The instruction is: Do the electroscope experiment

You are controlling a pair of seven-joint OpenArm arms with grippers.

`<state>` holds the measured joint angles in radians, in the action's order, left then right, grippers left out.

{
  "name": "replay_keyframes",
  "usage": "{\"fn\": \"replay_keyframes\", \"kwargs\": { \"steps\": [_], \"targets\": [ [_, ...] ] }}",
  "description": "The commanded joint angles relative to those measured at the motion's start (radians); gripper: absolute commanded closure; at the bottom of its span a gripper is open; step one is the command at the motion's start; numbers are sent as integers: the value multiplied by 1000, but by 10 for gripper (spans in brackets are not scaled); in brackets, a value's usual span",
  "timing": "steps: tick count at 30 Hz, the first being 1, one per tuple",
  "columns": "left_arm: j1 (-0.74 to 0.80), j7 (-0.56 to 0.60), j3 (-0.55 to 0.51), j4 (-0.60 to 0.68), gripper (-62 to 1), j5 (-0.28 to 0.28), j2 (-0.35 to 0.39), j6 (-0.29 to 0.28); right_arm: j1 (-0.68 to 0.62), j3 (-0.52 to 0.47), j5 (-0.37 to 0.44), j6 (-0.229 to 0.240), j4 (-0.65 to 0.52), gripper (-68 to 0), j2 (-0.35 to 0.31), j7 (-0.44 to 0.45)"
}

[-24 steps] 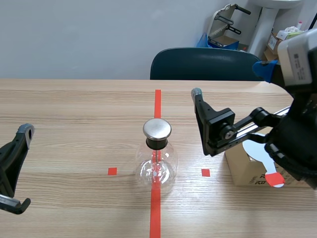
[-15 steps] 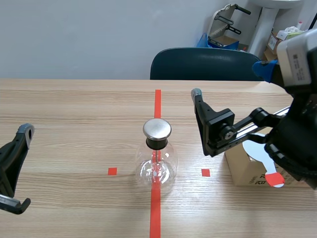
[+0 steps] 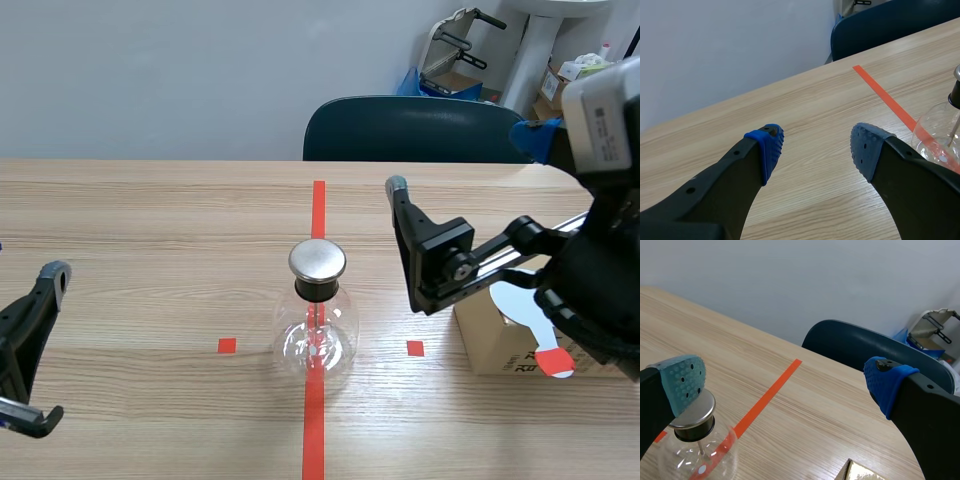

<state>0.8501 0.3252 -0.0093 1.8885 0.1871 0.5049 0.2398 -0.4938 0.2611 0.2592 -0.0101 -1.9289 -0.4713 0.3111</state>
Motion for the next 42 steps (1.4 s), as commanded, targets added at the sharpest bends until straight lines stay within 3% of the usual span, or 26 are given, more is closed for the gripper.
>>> {"fn": "replay_keyframes", "kwargs": {
  "steps": [1,5,8,12,16,19,25,29,32,36,42],
  "targets": [
    [-3,16,-4,11,-328,3,3,4,12,-11,6,0,-5,-679,0,7],
    [-6,25,-4,11,-328,3,3,4,13,-11,-26,0,-5,-679,0,10],
    [-5,24,-4,11,-328,3,3,4,8,-11,-138,4,-6,-679,-1,22],
    [-6,27,-4,11,-328,2,3,2,-45,-11,-403,34,-19,-679,-14,52],
    [-6,48,-4,11,-328,2,4,-24,-145,-11,-780,21,-26,-679,-16,105],
    [-6,52,-4,11,-329,2,26,-124,-247,-11,-1030,-56,-24,-679,-16,106],
    [-23,50,19,11,-400,3,112,-361,-377,-11,-1310,-362,48,-679,-9,87],
    [-77,27,71,11,-401,3,142,-386,-378,-13,-1437,-553,193,-679,15,40],
    [-126,-17,104,11,-401,3,145,-392,-356,-13,-1472,-665,301,-679,22,6],
    [-178,-42,149,9,-401,3,172,-420,-302,-13,-1524,-767,424,-679,53,-63],
    [-222,-39,226,9,-401,25,270,-438,-188,-13,-1566,-773,555,-679,96,-156]
  ]
}}
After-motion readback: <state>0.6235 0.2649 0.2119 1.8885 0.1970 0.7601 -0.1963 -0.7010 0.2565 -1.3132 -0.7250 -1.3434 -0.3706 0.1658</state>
